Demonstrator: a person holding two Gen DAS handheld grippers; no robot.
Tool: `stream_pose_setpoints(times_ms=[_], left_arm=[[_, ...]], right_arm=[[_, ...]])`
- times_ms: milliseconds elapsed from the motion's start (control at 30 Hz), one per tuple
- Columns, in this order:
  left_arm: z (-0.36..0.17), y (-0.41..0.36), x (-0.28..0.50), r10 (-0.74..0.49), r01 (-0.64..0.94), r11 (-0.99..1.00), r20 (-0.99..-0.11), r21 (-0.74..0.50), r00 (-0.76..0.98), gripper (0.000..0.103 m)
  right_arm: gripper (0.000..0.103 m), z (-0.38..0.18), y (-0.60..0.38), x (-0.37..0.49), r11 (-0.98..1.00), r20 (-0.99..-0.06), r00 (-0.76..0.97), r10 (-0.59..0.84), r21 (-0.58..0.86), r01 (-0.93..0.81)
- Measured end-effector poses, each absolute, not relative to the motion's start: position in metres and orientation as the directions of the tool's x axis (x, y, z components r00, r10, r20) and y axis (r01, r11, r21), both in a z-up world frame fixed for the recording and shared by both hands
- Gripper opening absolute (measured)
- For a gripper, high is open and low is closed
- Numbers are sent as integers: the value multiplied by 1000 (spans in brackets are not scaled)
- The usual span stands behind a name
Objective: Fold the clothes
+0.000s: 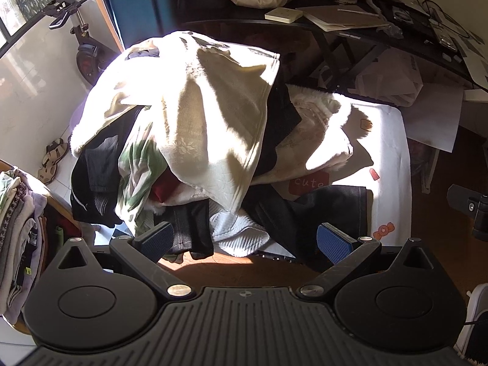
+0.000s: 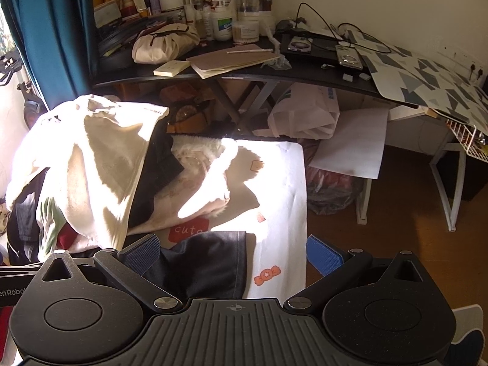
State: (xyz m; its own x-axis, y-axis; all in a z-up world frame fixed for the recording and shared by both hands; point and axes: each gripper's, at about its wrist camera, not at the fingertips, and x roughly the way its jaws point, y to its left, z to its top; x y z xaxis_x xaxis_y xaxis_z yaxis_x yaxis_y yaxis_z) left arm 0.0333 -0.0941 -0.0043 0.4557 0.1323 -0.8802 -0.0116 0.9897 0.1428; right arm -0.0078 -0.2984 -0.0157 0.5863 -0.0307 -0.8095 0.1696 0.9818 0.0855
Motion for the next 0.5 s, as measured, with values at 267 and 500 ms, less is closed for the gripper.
stream_pose_setpoints(times_ms=[267,500], left_arm=[[-7,-94,35,141,-16,989,-879,150,455,102],[-10,-83,43,110,4,992,-889,125,445,102]], right_arm=[[102,-21,-298,-1,984,-820,572,-7,96,150],[102,-24,-288,5,983,-830,557,-33,73,166]])
